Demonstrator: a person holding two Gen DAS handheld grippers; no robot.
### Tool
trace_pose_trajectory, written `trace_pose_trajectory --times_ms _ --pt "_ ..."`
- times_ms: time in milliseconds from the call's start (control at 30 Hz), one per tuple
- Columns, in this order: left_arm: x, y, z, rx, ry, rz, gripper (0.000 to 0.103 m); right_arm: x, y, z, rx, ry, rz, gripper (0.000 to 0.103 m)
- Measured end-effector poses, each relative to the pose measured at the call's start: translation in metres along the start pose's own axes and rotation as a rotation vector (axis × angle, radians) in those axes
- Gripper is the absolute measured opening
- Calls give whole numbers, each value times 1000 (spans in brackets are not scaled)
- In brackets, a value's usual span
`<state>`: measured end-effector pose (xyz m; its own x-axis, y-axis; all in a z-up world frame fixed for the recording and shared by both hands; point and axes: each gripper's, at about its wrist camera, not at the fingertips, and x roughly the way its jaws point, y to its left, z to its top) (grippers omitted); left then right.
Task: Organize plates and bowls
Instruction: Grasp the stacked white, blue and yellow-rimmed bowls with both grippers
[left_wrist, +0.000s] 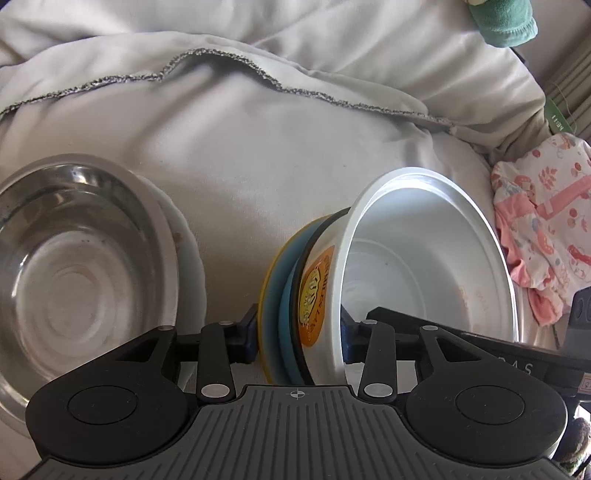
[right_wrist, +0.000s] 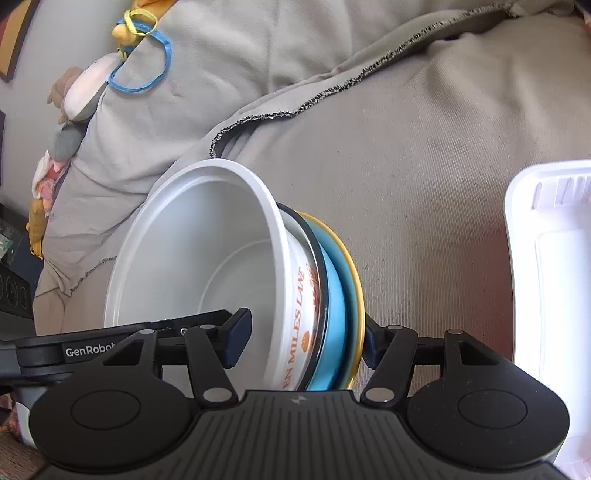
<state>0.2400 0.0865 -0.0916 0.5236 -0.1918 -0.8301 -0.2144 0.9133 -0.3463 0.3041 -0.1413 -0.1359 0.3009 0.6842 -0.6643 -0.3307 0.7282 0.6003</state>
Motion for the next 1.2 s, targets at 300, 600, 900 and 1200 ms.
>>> trace_pose_trajectory --times_ms 300,600,900,1200 --pt "-3 2 1 30 47 -33 45 -3 4 -6 -5 7 -19 59" --pt "-18 13 -10 9 106 -54 46 -3 10 -14 61 96 2 60" --pt "-18 8 -23 81 95 -39 52 -3 39 -28 -75 81 -153 61" --pt "-16 10 -26 90 88 -54 53 -2 32 -32 -81 108 -150 72"
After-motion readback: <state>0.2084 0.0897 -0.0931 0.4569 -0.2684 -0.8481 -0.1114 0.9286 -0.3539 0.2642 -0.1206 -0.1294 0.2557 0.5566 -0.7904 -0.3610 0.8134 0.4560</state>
